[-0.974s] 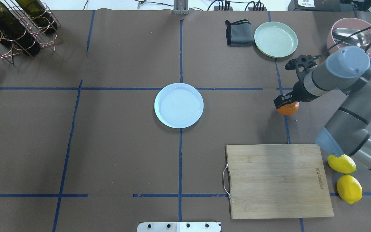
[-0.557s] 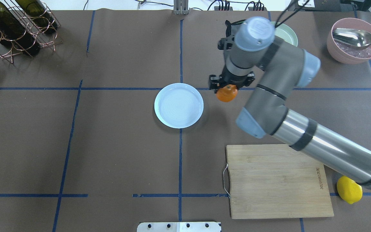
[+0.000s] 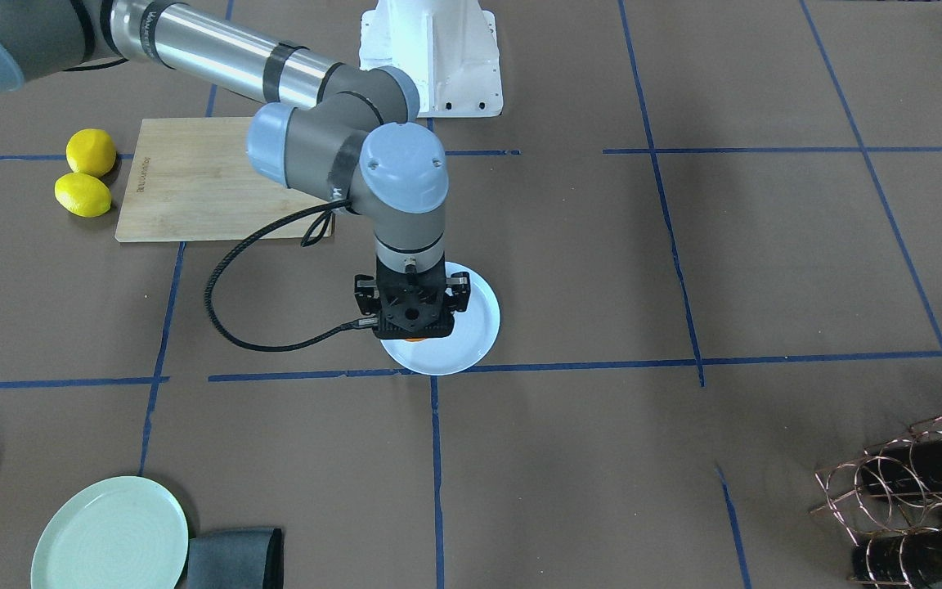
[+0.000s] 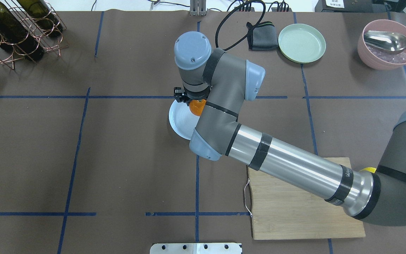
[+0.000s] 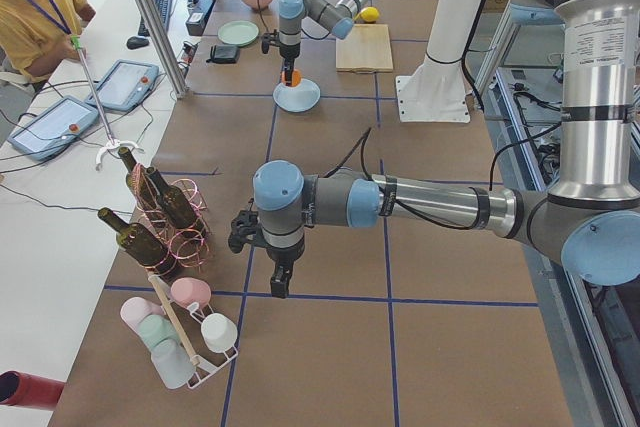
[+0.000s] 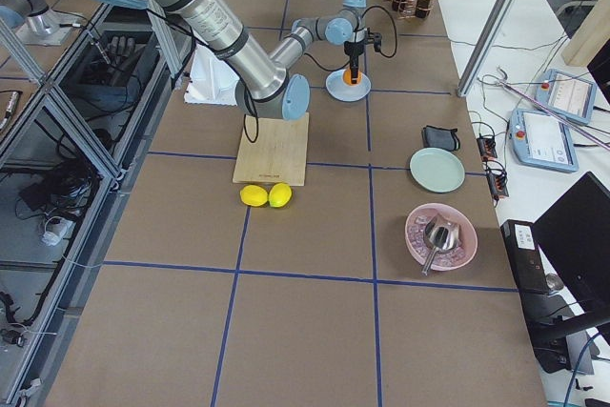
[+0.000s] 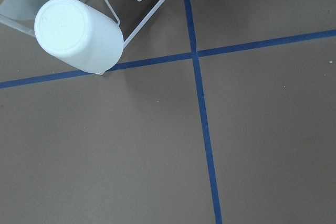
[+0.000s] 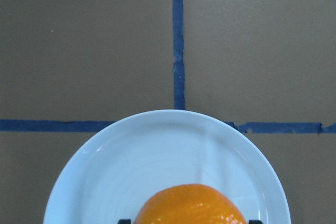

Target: Pick orange to plate

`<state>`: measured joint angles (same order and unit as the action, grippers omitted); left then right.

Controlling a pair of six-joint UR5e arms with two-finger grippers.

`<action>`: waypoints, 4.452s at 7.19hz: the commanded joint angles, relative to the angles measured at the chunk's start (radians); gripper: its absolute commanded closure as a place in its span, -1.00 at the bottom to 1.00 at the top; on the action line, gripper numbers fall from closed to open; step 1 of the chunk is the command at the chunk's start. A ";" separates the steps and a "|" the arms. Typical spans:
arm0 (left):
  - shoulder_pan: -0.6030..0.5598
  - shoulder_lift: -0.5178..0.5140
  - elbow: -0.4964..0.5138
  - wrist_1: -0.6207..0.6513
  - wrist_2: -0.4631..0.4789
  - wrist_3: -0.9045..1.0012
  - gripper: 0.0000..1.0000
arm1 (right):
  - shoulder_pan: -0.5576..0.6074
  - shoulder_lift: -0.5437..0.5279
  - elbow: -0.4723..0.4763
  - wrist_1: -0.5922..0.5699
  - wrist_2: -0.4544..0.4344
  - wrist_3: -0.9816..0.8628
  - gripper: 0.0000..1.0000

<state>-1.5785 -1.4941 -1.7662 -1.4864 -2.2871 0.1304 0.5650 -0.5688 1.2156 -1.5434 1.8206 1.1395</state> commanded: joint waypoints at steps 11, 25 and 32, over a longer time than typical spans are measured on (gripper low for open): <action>0.000 0.002 0.021 0.003 -0.002 0.000 -1.00 | 0.171 -0.168 0.226 -0.048 0.147 -0.255 -1.00; -0.021 0.084 -0.044 -0.009 -0.109 0.104 -1.00 | 1.040 -1.232 0.596 -0.136 0.525 -1.354 -1.00; -0.023 0.087 -0.039 -0.009 -0.109 0.104 -1.00 | 1.038 -1.224 0.599 -0.136 0.540 -1.351 -1.00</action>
<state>-1.6015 -1.4067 -1.8057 -1.4956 -2.3961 0.2340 1.6036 -1.7933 1.8163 -1.6797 2.3591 -0.2117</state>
